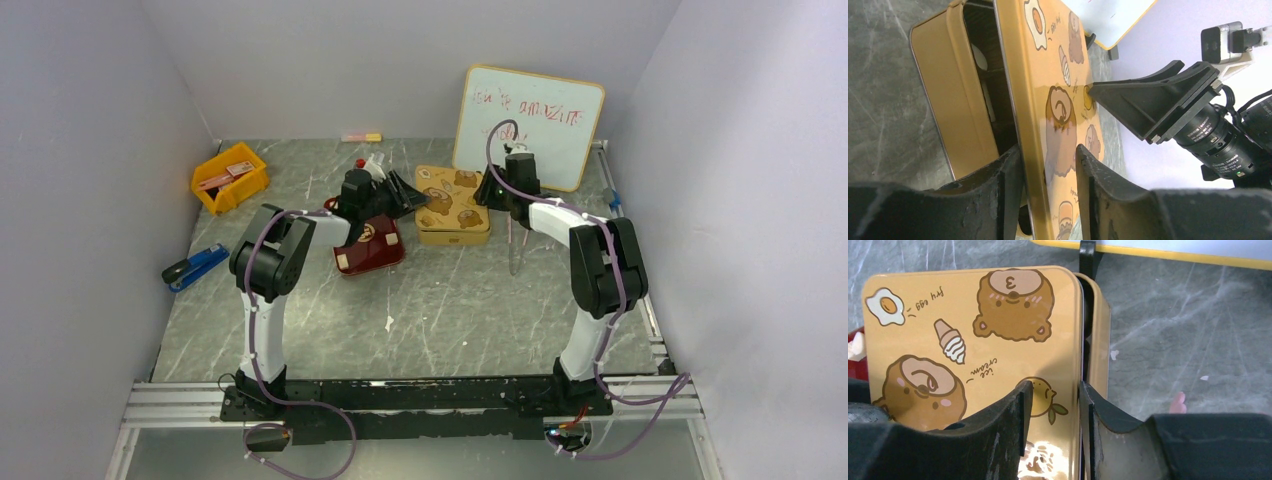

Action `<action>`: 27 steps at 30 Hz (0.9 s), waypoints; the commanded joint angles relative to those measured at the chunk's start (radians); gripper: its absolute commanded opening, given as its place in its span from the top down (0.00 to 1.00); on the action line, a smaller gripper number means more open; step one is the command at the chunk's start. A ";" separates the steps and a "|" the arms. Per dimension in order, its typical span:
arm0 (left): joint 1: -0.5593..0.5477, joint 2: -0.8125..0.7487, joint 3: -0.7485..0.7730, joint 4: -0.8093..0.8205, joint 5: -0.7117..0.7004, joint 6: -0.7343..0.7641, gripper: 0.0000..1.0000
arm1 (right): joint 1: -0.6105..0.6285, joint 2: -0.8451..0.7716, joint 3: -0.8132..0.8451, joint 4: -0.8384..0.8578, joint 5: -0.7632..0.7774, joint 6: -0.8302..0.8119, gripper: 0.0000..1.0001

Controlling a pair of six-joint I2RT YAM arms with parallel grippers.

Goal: Pack the chocolate
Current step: Adjust the box lid on the packing box.

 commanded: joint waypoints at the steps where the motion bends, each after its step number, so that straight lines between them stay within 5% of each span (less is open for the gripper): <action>1: 0.002 -0.040 0.041 0.001 -0.003 0.033 0.53 | 0.017 0.015 0.046 0.047 -0.043 0.015 0.57; 27: 0.004 -0.011 0.121 -0.241 -0.036 0.175 0.52 | 0.018 0.014 0.031 0.040 -0.021 -0.004 0.57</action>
